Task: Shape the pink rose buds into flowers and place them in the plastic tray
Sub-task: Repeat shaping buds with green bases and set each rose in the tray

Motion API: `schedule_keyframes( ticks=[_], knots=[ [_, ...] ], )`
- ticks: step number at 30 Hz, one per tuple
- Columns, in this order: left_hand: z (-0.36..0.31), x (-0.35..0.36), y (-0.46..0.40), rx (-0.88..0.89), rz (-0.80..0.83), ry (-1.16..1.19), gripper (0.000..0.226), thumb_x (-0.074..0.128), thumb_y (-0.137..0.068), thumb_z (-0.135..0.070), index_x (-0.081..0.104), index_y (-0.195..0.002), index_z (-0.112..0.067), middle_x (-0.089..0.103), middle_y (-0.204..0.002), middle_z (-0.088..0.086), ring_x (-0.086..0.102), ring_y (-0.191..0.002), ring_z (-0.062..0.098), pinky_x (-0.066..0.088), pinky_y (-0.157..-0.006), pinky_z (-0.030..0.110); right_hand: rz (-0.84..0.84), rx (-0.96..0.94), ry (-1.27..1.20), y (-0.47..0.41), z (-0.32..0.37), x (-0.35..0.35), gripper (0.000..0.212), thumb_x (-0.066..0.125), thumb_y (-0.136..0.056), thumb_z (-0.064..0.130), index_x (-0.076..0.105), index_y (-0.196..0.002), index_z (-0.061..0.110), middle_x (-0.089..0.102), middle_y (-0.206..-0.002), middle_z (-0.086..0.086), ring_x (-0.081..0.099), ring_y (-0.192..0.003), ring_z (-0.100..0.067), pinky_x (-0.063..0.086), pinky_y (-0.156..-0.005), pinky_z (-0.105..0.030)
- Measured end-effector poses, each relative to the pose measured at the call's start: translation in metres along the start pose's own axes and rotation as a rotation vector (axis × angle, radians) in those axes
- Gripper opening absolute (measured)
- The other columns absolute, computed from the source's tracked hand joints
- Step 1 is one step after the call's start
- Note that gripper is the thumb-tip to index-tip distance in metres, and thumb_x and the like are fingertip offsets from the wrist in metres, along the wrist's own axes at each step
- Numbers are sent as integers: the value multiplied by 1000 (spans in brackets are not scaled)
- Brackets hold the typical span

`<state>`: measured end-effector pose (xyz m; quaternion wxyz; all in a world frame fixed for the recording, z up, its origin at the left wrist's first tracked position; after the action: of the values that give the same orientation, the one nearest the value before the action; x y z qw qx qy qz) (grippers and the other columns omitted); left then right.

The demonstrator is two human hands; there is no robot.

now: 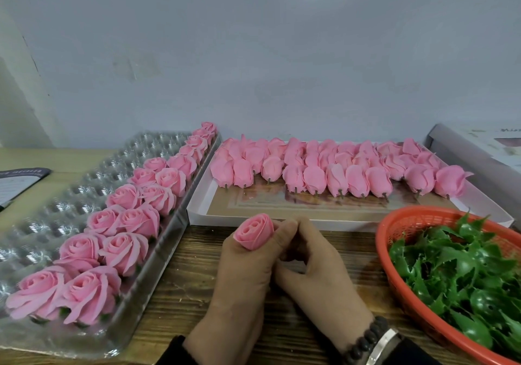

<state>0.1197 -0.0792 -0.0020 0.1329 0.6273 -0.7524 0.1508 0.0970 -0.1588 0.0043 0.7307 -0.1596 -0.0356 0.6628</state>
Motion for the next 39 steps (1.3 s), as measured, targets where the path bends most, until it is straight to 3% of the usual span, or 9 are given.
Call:
schedule_keyframes(
  ticks=[4,9,14,17,22,26,28,35,39],
  knots=[
    [4,-3,-2,-71,28,14,28,76,-57,-22,64,-73,-2,57,-67,15,56,-62,23,49,-53,25,59,38,-86,-1,-3,2,30,60,-74,-12,64,-96,7,62,-70,-10,56,-63,-8,47,-60,-19],
    [8,-2,-3,-178,128,-46,20,82,-61,-21,70,-71,-8,59,-74,18,54,-75,29,40,-70,36,192,126,-144,0,-8,4,16,64,-81,0,66,-97,1,64,-80,-29,57,-72,-20,48,-73,-34],
    [-18,-18,-9,92,-8,-385,12,70,-75,-8,66,-74,4,68,-65,8,62,-60,16,49,-57,19,-46,1,-75,-2,-4,-17,23,63,-82,5,62,-97,23,66,-91,-2,60,-82,-5,45,-75,-13],
    [-26,-16,-9,138,33,-661,13,69,-76,-4,64,-67,-12,63,-54,-8,55,-51,0,42,-49,9,12,-132,110,1,7,-14,53,57,-75,18,49,-119,48,56,-111,14,55,-102,-4,41,-84,-9],
    [-13,-11,-11,53,192,-830,45,70,-76,-3,56,-116,-18,68,-98,-4,64,-86,3,48,-73,9,190,-246,294,5,17,3,59,55,-83,18,43,-128,53,44,-123,19,52,-105,-11,41,-85,-7],
    [-8,-12,-14,43,250,-891,95,74,-73,-4,16,-144,-28,47,-108,-33,46,-99,-18,33,-79,-4,234,-208,330,4,12,4,41,59,-86,18,55,-117,45,48,-115,19,51,-106,-5,43,-87,-16],
    [-5,-14,-14,49,266,-968,101,75,-72,-9,9,-146,-33,41,-100,-34,44,-100,-12,32,-75,-6,240,-175,299,3,9,2,34,63,-85,18,58,-108,43,51,-109,20,52,-105,-3,44,-87,-18],
    [2,-12,-12,-6,328,-934,106,77,-70,-9,8,-141,-46,65,-106,-2,62,-99,7,47,-91,21,160,-114,187,-1,7,-6,20,72,-78,19,65,-86,35,61,-91,13,55,-88,-1,42,-74,-11],
    [6,-12,-12,-29,350,-818,103,82,-64,-9,20,-135,-49,69,-90,-5,65,-90,1,48,-80,12,158,-25,44,-2,1,-6,14,75,-75,18,68,-82,28,68,-90,0,63,-85,-13,53,-78,-28]
  ],
)
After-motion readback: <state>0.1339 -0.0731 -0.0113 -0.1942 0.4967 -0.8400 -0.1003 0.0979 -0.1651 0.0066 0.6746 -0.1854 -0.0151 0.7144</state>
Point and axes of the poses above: each hand's wrist, its own y-axis away from the middle knuckle, its own x-axis out of the palm, z = x × y, the point moved 8 cm from there along -y, towards the middle knuckle
